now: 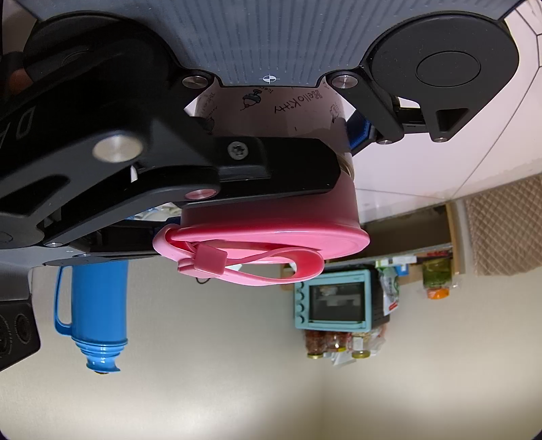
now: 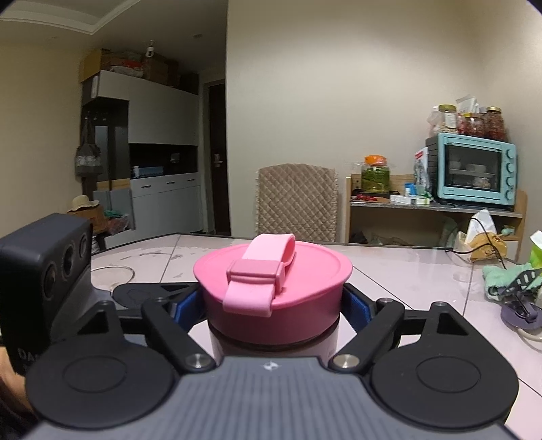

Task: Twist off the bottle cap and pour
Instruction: 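Twist the pink lid again with the right gripper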

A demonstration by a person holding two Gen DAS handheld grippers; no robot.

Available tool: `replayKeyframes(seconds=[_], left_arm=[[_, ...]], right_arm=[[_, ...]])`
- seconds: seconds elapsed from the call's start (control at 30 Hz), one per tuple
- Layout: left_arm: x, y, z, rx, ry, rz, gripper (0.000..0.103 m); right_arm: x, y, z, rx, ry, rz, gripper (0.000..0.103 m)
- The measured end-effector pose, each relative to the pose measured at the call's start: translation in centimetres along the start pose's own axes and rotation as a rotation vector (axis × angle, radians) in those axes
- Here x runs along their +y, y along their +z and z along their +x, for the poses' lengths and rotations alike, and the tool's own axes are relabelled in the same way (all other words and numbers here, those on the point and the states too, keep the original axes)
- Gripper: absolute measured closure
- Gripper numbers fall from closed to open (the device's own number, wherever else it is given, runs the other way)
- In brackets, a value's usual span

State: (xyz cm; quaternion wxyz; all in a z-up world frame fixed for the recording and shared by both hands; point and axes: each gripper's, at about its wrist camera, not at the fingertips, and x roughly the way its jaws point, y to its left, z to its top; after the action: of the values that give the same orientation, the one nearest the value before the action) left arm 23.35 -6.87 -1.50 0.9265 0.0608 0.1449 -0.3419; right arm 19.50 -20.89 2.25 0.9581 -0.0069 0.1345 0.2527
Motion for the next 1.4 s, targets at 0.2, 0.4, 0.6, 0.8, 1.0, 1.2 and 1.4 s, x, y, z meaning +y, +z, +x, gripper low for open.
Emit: replayKeyframes(seconds=[0.2, 0.4, 0.6, 0.8, 1.0, 1.2, 1.4], left_arm=[[0.0, 0.0, 0.0, 0.0, 0.0, 0.0, 0.013], [0.0, 0.0, 0.1, 0.0, 0.0, 0.0, 0.013], [0.0, 0.0, 0.1, 0.0, 0.0, 0.0, 0.013], [0.1, 0.0, 0.1, 0.0, 0.0, 0.0, 0.013], [0.0, 0.0, 0.1, 0.0, 0.0, 0.0, 0.013], [0.1, 0.0, 0.1, 0.0, 0.0, 0.0, 0.013], [0.1, 0.0, 0.1, 0.0, 0.0, 0.0, 0.013]], right_arm=[[-1.7, 0.2, 0.1, 0.002, 0.118, -0.056, 0.018], [-3.6, 0.2, 0.3, -0.001, 0.246, -0.071, 0.018], [-5.0, 0.4, 0.5, -0.005, 0.358, -0.1, 0.018], [-5.2, 0.5, 0.2, -0.005, 0.398, -0.114, 0.018], [-4.9, 0.9, -0.3, 0.001, 0.382, -0.107, 0.017], [-4.2, 1.4, -1.3, -0.011, 0.312, -0.071, 0.006], [-2.7, 1.2, -2.1, -0.003, 0.222, -0.087, 0.006]])
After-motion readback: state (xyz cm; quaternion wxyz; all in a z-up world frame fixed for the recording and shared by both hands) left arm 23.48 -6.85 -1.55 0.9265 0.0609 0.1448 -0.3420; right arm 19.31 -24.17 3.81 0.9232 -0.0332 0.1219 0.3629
